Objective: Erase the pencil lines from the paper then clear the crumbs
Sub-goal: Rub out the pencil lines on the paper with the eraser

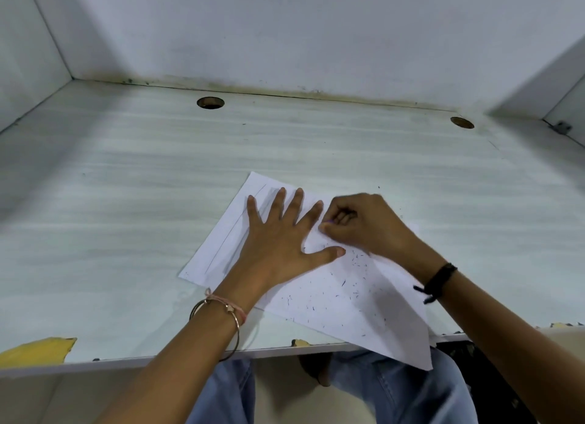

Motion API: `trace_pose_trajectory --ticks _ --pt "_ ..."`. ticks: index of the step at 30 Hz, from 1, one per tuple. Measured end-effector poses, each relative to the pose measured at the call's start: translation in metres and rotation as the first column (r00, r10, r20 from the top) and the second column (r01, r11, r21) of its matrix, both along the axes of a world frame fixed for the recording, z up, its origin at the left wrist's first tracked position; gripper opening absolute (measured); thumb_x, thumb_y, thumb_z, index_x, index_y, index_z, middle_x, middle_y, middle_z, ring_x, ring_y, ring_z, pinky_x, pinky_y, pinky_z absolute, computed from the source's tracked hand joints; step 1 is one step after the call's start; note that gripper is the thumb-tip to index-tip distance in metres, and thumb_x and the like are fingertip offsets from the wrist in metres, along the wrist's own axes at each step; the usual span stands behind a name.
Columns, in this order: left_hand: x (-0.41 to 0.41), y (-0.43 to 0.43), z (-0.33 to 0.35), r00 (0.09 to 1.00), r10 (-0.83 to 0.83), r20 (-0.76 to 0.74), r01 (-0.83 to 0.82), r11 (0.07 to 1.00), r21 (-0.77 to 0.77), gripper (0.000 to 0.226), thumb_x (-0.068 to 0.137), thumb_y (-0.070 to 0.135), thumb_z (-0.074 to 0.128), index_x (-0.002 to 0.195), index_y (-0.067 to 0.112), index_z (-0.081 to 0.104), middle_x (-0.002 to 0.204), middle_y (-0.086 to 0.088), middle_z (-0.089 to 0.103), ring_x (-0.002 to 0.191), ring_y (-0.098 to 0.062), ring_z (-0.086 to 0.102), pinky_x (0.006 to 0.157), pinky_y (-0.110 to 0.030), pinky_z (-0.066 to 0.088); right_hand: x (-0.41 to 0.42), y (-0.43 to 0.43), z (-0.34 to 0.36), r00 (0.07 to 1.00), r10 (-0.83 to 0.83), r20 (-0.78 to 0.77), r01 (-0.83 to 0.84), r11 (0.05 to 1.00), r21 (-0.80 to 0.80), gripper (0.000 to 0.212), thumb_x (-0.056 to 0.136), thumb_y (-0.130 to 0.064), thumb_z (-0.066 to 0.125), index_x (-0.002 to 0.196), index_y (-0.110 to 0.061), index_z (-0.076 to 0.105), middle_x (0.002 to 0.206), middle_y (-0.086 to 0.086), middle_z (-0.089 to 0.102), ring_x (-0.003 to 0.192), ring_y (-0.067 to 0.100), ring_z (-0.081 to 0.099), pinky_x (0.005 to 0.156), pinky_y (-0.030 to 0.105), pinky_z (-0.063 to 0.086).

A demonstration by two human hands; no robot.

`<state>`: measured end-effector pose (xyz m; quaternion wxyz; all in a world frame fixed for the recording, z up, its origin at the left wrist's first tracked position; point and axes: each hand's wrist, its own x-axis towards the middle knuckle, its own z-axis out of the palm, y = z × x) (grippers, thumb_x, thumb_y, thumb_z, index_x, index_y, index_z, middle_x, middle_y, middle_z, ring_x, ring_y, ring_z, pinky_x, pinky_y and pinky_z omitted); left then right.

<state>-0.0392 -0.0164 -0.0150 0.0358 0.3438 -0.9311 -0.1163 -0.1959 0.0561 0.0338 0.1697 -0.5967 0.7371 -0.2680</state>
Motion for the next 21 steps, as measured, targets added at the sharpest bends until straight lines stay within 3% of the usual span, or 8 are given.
trace_pose_trajectory --ticks 6,10,14,19,21 --pt "0.001 0.000 0.001 1.000 -0.004 0.005 0.004 1.000 0.004 0.091 0.076 0.089 0.016 0.153 0.045 -0.006 0.162 0.006 -0.019 0.147 -0.018 -0.025 0.110 -0.064 -0.018 -0.018 -0.014 0.000 0.988 -0.154 -0.018 0.152 0.985 -0.083 0.012 0.082 -0.016 0.072 0.075 -0.007 0.068 0.072 0.010 0.068 0.059 0.011 0.054 0.053 0.016 0.043" --pt "0.000 0.000 0.001 1.000 -0.002 0.004 0.002 1.000 0.004 0.092 0.075 0.089 0.016 0.153 0.045 -0.007 0.162 0.006 -0.019 0.147 -0.018 -0.025 0.110 -0.064 -0.019 0.002 -0.003 -0.006 1.000 -0.015 -0.003 0.014 1.000 -0.023 0.009 0.080 -0.015 0.072 0.073 -0.011 0.068 0.068 0.006 0.068 0.057 0.008 0.056 0.055 0.022 0.047" --pt "0.001 0.000 0.000 1.000 -0.008 -0.001 0.008 1.000 0.003 0.091 0.076 0.089 0.015 0.153 0.045 -0.006 0.162 0.006 -0.019 0.147 -0.019 -0.024 0.110 -0.065 -0.019 -0.022 -0.011 -0.001 0.987 -0.159 -0.024 0.157 0.984 -0.085 0.014 0.083 -0.017 0.071 0.074 -0.008 0.065 0.070 0.010 0.066 0.057 0.011 0.050 0.055 0.023 0.042" --pt "0.000 0.000 -0.001 1.000 -0.004 -0.007 0.004 1.000 -0.006 0.091 0.076 0.089 0.016 0.153 0.045 -0.006 0.162 0.006 -0.019 0.147 -0.019 -0.024 0.110 -0.065 -0.019 0.001 0.001 -0.006 1.000 0.013 -0.008 -0.013 1.000 -0.021 0.012 0.082 -0.016 0.071 0.072 -0.012 0.065 0.063 -0.001 0.063 0.054 0.002 0.050 0.053 0.014 0.042" --pt "0.001 0.000 -0.001 1.000 -0.007 -0.006 0.007 1.000 -0.006 0.091 0.076 0.089 0.016 0.153 0.045 -0.006 0.163 0.006 -0.018 0.148 -0.019 -0.024 0.110 -0.065 -0.018 -0.007 -0.004 -0.008 1.000 -0.017 0.001 0.017 0.999 -0.045 0.014 0.083 -0.018 0.071 0.074 -0.010 0.065 0.066 0.005 0.065 0.056 0.005 0.049 0.054 0.016 0.041"
